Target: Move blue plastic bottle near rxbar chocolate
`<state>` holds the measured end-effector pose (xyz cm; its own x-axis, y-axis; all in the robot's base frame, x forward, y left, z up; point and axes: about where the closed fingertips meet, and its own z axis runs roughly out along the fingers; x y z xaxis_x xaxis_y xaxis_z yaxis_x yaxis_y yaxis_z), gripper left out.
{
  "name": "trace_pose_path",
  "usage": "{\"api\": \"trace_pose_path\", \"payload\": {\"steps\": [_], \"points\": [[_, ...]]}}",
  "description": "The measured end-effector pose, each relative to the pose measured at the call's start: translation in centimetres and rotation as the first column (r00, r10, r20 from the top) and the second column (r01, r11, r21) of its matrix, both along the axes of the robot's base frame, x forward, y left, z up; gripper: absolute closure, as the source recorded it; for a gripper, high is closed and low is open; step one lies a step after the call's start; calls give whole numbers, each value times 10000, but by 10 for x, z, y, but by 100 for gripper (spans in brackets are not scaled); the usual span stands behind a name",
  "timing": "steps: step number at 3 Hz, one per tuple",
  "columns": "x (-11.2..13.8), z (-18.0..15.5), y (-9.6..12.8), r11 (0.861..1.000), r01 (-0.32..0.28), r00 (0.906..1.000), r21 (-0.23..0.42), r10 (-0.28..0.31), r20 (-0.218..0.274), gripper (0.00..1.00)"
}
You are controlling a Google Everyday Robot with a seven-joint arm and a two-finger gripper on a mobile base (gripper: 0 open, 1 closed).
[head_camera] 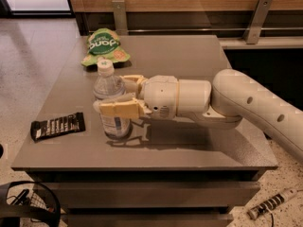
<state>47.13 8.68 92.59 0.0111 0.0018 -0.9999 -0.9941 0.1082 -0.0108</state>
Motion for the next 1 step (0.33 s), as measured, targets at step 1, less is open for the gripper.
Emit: {"api": "trace_pose_path", "payload": {"steps": [1], "points": [[-1,1,2,10000,-37,10000,-6,37,11,0]]}}
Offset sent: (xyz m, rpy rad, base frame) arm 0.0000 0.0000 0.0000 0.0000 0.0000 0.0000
